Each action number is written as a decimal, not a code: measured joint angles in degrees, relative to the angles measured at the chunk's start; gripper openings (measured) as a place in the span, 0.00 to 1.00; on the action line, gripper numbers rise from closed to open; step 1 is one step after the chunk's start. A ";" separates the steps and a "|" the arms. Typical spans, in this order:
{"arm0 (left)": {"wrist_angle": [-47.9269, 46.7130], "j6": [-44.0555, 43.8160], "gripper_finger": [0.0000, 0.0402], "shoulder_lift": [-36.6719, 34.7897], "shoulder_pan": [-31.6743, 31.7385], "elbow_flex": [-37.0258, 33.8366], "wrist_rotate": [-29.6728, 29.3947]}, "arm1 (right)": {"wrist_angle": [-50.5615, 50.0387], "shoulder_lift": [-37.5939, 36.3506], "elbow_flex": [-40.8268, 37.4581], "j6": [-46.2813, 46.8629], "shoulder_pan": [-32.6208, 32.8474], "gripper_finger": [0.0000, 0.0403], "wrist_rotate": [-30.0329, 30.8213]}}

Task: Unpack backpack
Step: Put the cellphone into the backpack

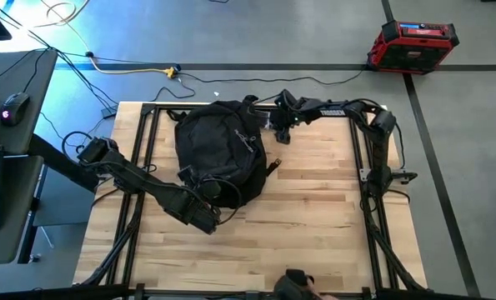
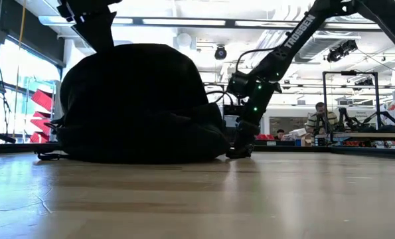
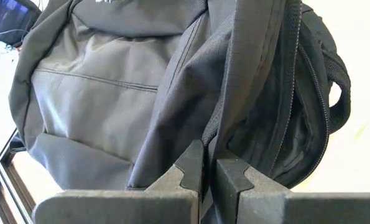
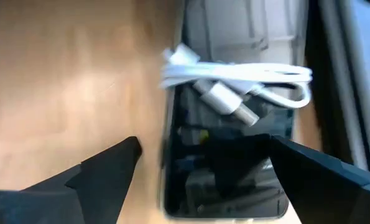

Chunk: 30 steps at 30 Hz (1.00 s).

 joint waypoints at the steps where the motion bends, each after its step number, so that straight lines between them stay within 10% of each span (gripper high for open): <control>1: 0.00 0.00 0.00 0.00 -0.01 0.00 -0.01 | -1.04 -0.13 0.04 0.17 0.61 0.85 0.48; 30: 0.61 0.98 0.00 0.04 -1.55 0.00 -1.36 | 7.49 -0.63 -0.46 20.17 3.41 0.81 5.67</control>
